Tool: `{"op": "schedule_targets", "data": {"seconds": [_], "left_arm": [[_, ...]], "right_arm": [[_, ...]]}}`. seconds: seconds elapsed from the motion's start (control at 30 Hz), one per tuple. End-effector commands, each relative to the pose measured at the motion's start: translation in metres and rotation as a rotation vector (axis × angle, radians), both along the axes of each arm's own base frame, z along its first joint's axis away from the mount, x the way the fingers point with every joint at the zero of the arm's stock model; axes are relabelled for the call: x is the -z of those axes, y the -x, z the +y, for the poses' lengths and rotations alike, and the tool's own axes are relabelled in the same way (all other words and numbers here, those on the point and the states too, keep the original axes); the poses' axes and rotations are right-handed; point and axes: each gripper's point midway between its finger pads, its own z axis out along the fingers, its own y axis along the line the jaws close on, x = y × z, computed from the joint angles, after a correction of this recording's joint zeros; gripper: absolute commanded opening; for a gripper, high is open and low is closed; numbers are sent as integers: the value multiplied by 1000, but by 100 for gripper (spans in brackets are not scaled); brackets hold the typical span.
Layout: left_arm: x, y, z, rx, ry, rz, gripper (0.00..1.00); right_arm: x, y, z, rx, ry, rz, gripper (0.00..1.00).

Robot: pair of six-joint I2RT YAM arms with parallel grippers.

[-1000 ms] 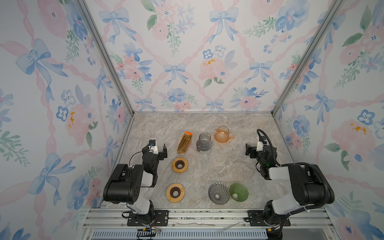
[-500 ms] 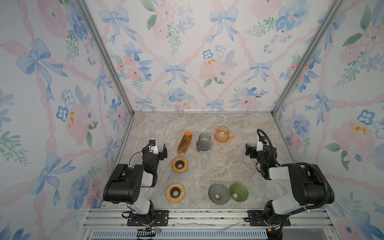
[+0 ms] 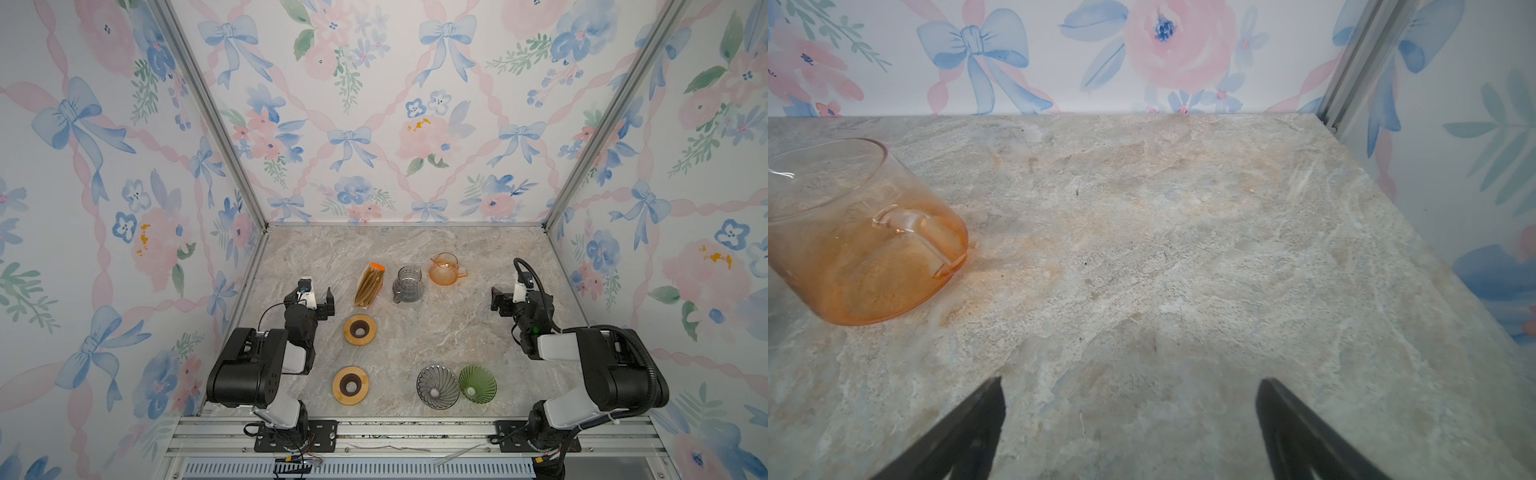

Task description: Place the coffee filter in the dripper

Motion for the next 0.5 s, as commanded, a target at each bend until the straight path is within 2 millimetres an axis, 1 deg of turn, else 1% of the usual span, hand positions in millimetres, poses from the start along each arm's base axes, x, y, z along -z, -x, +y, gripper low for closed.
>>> {"op": "schedule_targets", "data": {"seconds": [0.0,0.47], "left_arm": [[0,0,0,1,-18,-2,98],[0,1,1,12,-4,-3,98]], "right_arm": [[-9,-6,3,-3,0,-25,96],[-9,-5,3,-4,0,-26,96]]}}
